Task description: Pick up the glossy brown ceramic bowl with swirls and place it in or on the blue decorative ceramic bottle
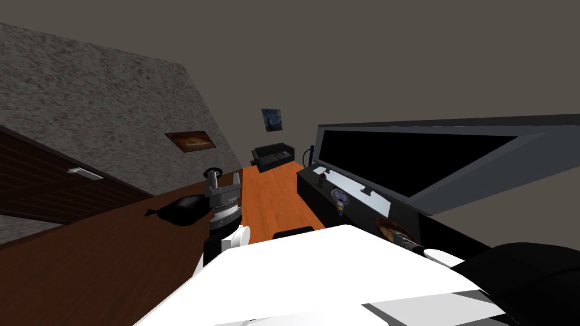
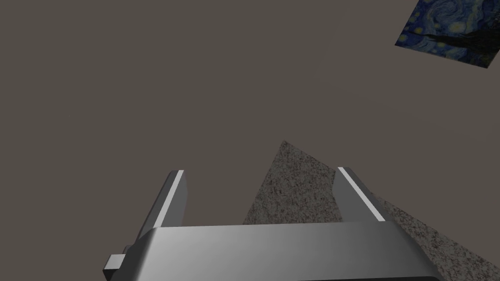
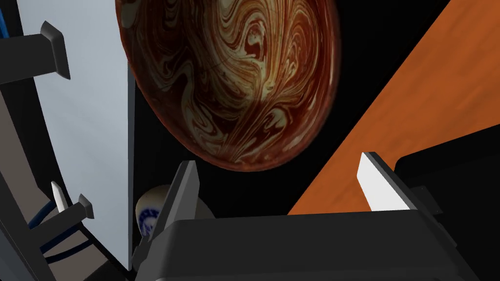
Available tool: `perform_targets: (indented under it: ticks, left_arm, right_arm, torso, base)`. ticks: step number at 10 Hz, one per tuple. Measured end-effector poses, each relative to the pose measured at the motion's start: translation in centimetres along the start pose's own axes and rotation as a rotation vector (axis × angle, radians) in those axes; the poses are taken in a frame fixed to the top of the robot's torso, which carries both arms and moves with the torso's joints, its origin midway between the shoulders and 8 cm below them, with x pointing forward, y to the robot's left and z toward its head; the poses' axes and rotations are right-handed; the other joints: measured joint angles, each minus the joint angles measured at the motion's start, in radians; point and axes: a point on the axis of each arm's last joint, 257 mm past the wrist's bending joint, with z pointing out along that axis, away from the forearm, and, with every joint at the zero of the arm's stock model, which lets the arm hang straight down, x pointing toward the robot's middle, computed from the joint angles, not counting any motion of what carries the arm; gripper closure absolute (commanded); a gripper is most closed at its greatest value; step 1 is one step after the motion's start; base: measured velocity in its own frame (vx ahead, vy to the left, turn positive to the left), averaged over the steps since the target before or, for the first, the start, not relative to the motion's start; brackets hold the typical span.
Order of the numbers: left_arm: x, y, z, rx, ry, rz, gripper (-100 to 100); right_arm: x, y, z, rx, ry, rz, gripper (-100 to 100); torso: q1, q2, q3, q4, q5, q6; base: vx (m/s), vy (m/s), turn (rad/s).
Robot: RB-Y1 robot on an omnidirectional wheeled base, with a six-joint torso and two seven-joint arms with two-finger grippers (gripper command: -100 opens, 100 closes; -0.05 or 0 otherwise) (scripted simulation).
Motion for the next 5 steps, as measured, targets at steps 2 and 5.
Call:
perform_targets:
  ticks: [2, 5]
  left_arm:
    - [0.0, 0.0, 0.0, 0.000, 0.000, 0.000, 0]
    - [0.0, 0.0, 0.0, 0.000, 0.000, 0.000, 0]
  right_arm:
    - [1.7, 2.4, -0.4, -0.038, 0.034, -0.052, -100]
    - [1.6, 3.1, -0.1, -0.041, 0.038, -0.050, -100]
  torso:
    - [-0.001, 0.000, 0.000, 0.000, 0.000, 0.000]
    - [0.004, 0.000, 0.000, 0.000, 0.001, -0.001]
  base:
    - [0.021, -0.077, -0.001]
    - [0.009, -0.052, 0.051]
